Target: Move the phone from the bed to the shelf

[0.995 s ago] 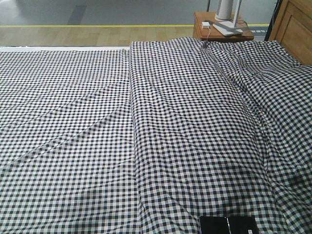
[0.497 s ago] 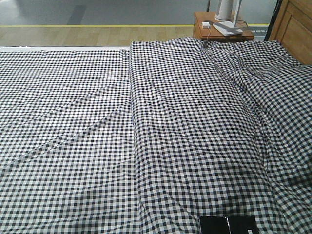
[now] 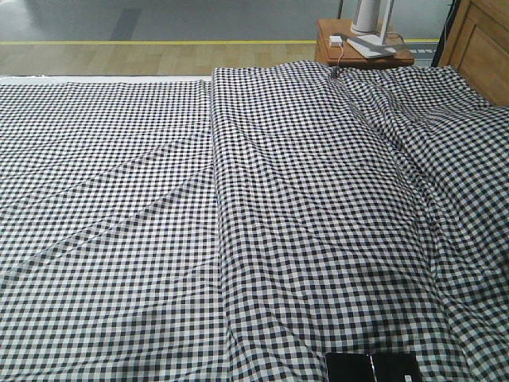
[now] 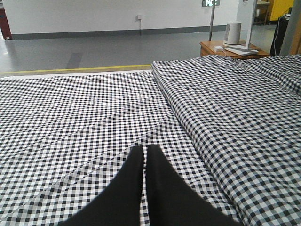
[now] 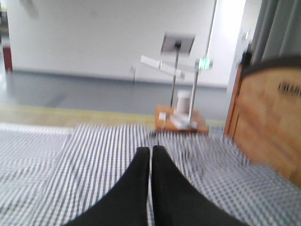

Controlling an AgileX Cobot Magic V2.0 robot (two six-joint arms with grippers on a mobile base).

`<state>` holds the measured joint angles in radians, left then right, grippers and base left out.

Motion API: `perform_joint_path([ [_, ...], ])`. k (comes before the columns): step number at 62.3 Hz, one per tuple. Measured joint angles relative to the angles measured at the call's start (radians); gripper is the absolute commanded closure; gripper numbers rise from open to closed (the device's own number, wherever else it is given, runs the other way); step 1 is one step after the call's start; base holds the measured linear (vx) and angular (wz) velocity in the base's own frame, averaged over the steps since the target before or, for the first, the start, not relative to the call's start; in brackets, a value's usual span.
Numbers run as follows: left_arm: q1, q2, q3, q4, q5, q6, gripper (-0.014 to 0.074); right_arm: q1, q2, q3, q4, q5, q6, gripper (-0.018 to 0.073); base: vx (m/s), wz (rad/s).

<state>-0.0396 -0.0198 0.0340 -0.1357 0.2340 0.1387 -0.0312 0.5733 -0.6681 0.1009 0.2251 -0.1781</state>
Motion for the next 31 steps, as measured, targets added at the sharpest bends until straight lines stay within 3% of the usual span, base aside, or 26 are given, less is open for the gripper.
perform_joint_path([
  [8,0.000,0.000,0.000,0.000,0.000,0.000,0.0596,0.000,0.098,-0.001,0.000,0.086,0.000,0.0482,0.00,0.00],
  [14,0.000,0.000,0.000,0.000,0.000,0.000,0.0596,0.000,0.146,-0.001,0.000,0.115,0.000,0.0374,0.00,0.00],
  [31,0.000,0.000,0.000,0.000,0.000,0.000,0.0596,0.000,0.169,-0.001,0.000,0.126,0.004,-0.0137,0.00,0.00],
])
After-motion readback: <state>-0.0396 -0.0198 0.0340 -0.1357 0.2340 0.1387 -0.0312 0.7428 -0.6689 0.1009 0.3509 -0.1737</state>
